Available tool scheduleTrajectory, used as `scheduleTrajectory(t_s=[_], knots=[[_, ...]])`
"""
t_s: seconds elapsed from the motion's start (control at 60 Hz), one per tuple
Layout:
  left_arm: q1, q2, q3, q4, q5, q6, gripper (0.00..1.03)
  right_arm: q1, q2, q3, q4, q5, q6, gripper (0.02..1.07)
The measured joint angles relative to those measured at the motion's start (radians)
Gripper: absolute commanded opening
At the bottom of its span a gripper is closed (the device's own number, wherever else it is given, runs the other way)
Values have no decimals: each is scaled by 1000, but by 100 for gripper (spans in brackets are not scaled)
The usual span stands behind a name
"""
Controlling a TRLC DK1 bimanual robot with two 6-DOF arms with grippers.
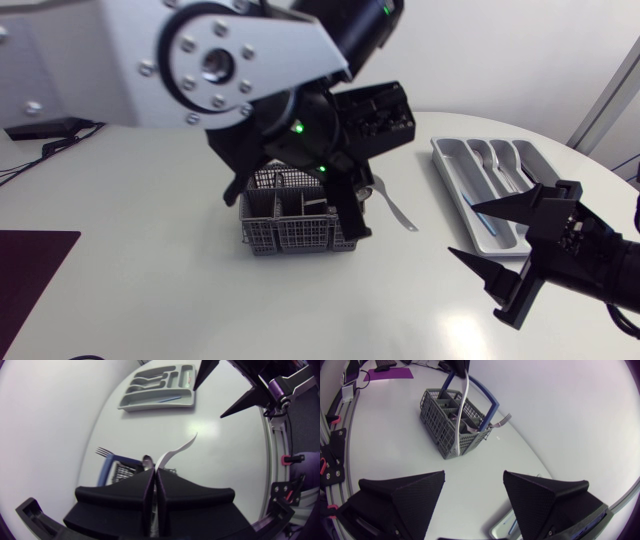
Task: Unload the cutlery basket into the drawer organizer.
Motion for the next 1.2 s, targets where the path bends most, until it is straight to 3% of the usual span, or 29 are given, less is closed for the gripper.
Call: scheduleTrajectory(t_s=[0.317,0.45,0.683,0.883,1.0,1.2], knots=[[11,155,180,-142,135,-281,3,318,29,-13,153,270,149,85],[28,177,222,-176,193,-366,3,383,68,-36,218,344,168,74],[61,214,245,-214,282,-449,3,399,121,-58,324,403,174,45],[66,231,261,-238,301,-473,3,424,165,-80,361,433,174,32],[66,231,289,-251,316,-475,3,431,192,-81,394,453,174,32],[66,238,297,-262,319,-475,3,431,239,-82,440,487,169,15]])
